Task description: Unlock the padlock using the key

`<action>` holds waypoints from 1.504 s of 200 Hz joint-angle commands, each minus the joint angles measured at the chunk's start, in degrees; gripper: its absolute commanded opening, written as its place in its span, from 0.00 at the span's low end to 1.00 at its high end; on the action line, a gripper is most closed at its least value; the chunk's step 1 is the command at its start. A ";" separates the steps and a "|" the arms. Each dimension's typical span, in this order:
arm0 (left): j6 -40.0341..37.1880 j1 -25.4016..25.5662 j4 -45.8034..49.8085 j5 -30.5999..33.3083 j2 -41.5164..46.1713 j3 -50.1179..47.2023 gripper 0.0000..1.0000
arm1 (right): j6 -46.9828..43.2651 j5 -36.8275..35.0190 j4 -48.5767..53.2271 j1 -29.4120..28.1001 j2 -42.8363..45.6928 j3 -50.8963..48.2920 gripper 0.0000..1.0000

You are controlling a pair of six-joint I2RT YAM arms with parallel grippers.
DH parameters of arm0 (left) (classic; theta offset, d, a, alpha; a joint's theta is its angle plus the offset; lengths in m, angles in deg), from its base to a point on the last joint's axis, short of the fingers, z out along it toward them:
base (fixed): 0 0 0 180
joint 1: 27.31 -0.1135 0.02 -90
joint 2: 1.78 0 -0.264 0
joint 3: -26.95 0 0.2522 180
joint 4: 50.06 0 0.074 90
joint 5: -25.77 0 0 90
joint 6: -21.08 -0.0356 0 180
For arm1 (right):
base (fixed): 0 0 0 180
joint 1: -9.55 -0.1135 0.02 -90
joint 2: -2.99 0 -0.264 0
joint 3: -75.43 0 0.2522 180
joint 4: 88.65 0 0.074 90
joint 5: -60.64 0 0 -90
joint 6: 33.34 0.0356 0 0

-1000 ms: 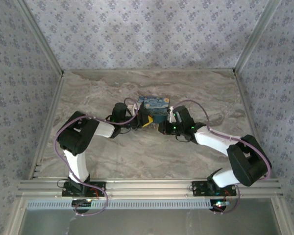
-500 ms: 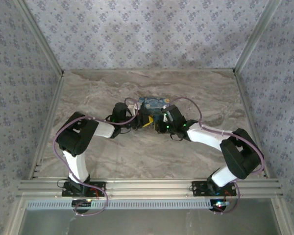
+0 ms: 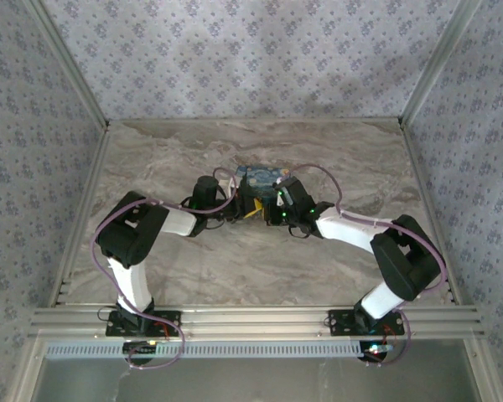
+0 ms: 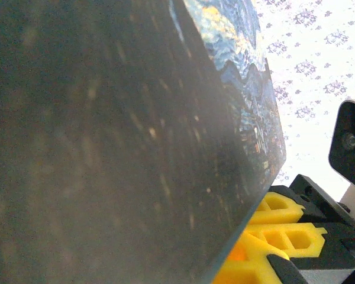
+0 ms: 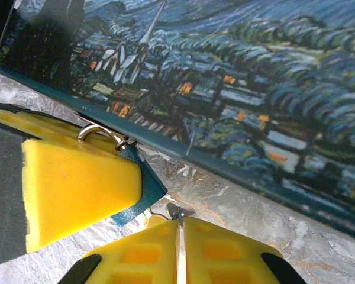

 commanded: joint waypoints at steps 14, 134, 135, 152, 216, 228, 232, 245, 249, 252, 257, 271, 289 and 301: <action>-0.77 0.88 -0.61 -0.72 2.59 0.81 0.00 | -0.94 0.11 0.73 -0.17 0.20 1.09 0.15; -3.40 -0.09 6.64 0.10 3.14 3.10 0.00 | -9.18 -10.54 9.06 -6.73 7.07 -0.14 0.35; -3.36 -0.09 6.64 0.10 3.14 3.10 0.00 | -9.22 -10.58 9.02 -6.76 7.01 -0.07 0.35; -3.40 -0.15 6.86 0.01 3.14 3.18 0.00 | -10.05 -11.30 8.44 -7.35 5.75 0.56 0.37; -3.23 -0.13 6.75 -0.49 3.31 3.06 0.00 | -12.80 -13.07 6.37 -8.24 1.79 2.42 0.39; -3.23 -0.09 6.72 -0.51 3.40 2.99 0.00 | -13.23 -13.33 5.89 -8.34 1.69 2.30 0.39; -3.16 -0.09 6.72 -0.51 3.40 3.01 0.00 | -13.36 -13.41 5.77 -8.36 1.64 2.41 0.39; -3.14 -0.12 6.71 -0.66 3.40 3.01 0.00 | -13.95 -13.82 5.48 -8.31 1.50 2.38 0.39; -3.14 -0.09 6.70 -0.73 3.40 3.01 0.00 | -14.06 -13.99 5.50 -8.30 1.43 2.48 0.39; -3.12 -0.13 6.72 -0.77 3.45 3.01 0.00 | -14.18 -14.12 5.57 -8.29 1.33 2.52 0.39; -3.14 -0.16 6.71 -0.76 3.40 3.06 0.00 | -14.31 -14.29 5.71 -8.31 1.26 2.62 0.39; -3.05 -0.09 6.89 -0.95 3.23 3.27 0.00 | -14.72 -14.39 5.42 -8.23 1.29 2.64 0.39; -2.75 -0.09 6.63 -1.04 3.06 3.36 0.00 | -15.10 -14.30 5.21 -8.08 1.51 2.64 0.40; -2.57 -0.11 6.46 -1.13 2.96 3.45 0.00 | -15.31 -13.89 5.15 -7.82 1.60 2.79 0.42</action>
